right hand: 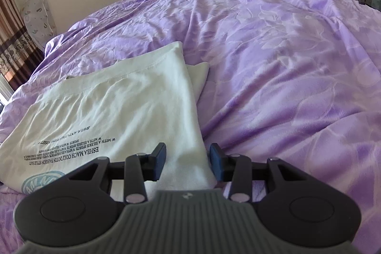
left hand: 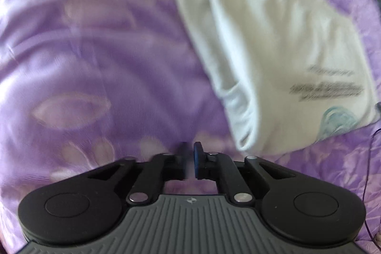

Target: Fold small clothes

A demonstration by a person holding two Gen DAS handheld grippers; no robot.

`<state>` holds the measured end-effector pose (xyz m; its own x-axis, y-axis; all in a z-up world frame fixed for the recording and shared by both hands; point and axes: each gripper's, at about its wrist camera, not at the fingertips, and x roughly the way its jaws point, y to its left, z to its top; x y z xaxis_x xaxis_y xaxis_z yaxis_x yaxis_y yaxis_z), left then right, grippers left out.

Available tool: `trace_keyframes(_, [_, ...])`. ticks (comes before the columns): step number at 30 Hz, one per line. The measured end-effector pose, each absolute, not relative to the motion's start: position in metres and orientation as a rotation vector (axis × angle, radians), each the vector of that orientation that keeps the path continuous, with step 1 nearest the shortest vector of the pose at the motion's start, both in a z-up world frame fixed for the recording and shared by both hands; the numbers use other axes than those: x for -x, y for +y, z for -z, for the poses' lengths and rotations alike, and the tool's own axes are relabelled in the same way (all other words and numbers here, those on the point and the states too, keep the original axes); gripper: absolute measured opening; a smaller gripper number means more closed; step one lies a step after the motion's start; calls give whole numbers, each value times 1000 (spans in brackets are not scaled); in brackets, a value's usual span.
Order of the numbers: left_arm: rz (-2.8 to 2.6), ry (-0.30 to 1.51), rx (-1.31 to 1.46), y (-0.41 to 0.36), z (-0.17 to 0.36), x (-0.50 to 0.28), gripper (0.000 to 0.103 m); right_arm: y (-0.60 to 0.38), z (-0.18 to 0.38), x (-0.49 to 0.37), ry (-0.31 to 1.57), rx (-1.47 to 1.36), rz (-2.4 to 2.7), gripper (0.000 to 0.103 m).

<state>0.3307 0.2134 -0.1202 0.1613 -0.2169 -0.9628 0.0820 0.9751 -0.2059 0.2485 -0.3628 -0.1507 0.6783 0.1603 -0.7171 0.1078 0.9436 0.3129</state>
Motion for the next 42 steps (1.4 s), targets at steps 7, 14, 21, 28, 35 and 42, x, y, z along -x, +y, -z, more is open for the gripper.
trace_keyframes(7, [481,1070,-61,201,70,-289,50,-361,153,-248,838,-338,-34,38])
trace_keyframes(14, [572,1059,-225,164,90,-293,75,-359,154,-249,847,-322,-32,39])
trace_keyframes(21, [647,975,-309,143,103,-291,69,-358,150,-248,883,-317,-56,39])
trace_keyframes(28, [779,1145,-452,130,122,-294,38,-365,153,-241,937,-367,-73,15])
trace_keyframes(35, [613,1319,-292,159,135,-305,3,-370,152,-235,966,-383,-80,18])
trace_keyframes(42, [532,1104,-345,170,104,-281,21,-375,153,-229,957,-409,-80,17])
